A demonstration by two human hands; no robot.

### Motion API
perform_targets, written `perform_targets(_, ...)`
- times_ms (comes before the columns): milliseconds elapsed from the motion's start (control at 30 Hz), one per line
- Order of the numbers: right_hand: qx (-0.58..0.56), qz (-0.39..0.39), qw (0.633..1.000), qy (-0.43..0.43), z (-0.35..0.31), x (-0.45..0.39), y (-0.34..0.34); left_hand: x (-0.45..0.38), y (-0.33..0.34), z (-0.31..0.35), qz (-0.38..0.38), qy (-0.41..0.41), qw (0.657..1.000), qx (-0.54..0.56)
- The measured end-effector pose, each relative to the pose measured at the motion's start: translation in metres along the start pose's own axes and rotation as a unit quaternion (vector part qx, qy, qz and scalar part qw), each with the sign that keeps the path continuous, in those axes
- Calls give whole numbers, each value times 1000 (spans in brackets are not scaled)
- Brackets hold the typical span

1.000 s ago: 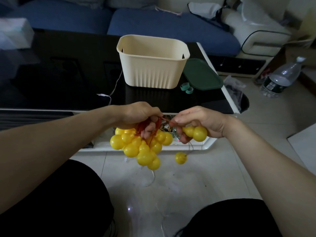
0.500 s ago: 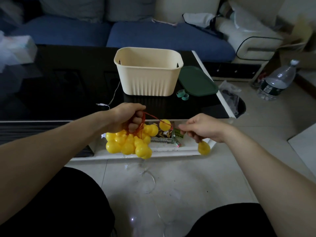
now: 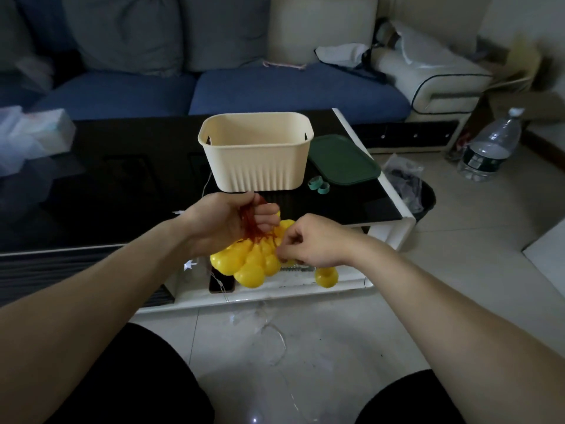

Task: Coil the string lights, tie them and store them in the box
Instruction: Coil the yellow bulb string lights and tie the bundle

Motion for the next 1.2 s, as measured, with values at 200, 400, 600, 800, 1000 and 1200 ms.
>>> perform_targets(200,-14,9,1000,-5,-4,0,-5,1,16,-6,-34,39,999,8)
perform_targets(400,-76,-22,997,-8,-7,4,-7,-4,23,-26,-3,33,988,-148)
perform_targets(600,-103,-10,995,6,9,4,-14,0,29,-38,-27,22,953,-299)
perform_targets(800,-107,52,993,13,23,-1,-21,-7,28,-34,-81,22,937,-340)
perform_targets(1000,-111,39,993,28,36,-2,-21,-10,15,-35,-150,18,912,-382)
perform_targets(1200,-125,-12,991,35,31,-2,-8,-14,9,-37,-82,79,917,-383)
Point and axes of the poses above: each hand's wrist, its own x-axis away from the middle knuckle, its own y-axis out of the palm, z = x × y, the point moved 1 cm from there along -x, towards the middle knuckle, and after that the axes turned 15 degrees about z, right-handed, at the moved point
